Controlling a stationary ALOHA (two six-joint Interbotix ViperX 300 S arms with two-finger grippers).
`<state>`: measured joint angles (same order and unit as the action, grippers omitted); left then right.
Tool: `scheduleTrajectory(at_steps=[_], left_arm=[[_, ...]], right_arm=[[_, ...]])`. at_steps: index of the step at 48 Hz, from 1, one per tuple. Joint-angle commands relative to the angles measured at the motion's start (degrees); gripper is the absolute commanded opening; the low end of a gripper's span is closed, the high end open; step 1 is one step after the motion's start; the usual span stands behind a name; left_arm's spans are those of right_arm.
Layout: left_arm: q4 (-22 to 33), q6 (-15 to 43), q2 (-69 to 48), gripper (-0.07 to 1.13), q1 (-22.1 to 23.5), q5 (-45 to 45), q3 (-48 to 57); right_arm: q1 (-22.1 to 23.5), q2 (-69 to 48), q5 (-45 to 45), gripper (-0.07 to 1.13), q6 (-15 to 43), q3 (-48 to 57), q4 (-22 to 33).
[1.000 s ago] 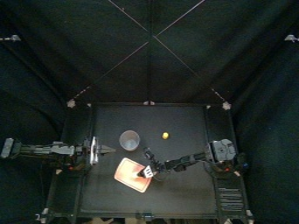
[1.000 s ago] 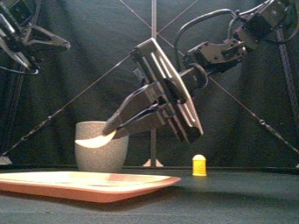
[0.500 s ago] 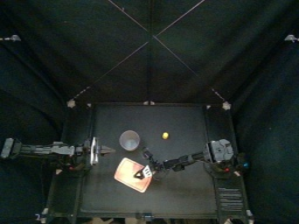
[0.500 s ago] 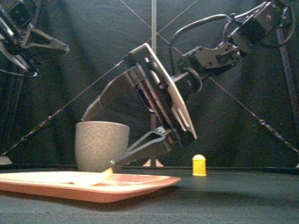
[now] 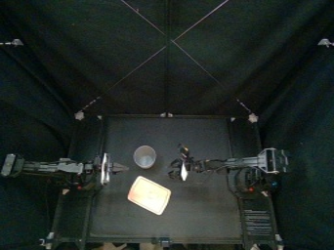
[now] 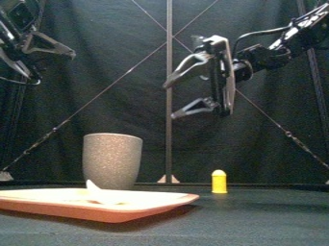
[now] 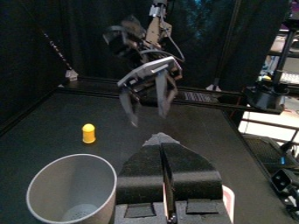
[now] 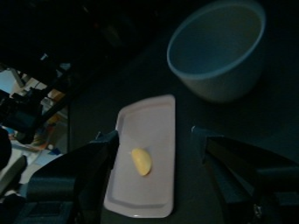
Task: Pick the chip then place it on the pink plate
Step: Drop chip on the pink plate and return to neutral
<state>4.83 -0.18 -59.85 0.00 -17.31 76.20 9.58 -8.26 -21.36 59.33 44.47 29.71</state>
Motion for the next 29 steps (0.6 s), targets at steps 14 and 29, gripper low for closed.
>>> scheduleTrajectory(at_steps=[14, 29], left_arm=[[-0.09, 0.35, 0.18, 0.05, -0.44, -0.26, -1.23], [-0.18, 0.35, 0.18, 0.05, -5.1, -0.44, -2.81]], right_arm=[[7.47, -23.55, -6.5, 0.98, -17.31, 13.71, 5.71], [5.45, -31.38, -6.59, 0.98, -18.46, 17.84, 2.99]])
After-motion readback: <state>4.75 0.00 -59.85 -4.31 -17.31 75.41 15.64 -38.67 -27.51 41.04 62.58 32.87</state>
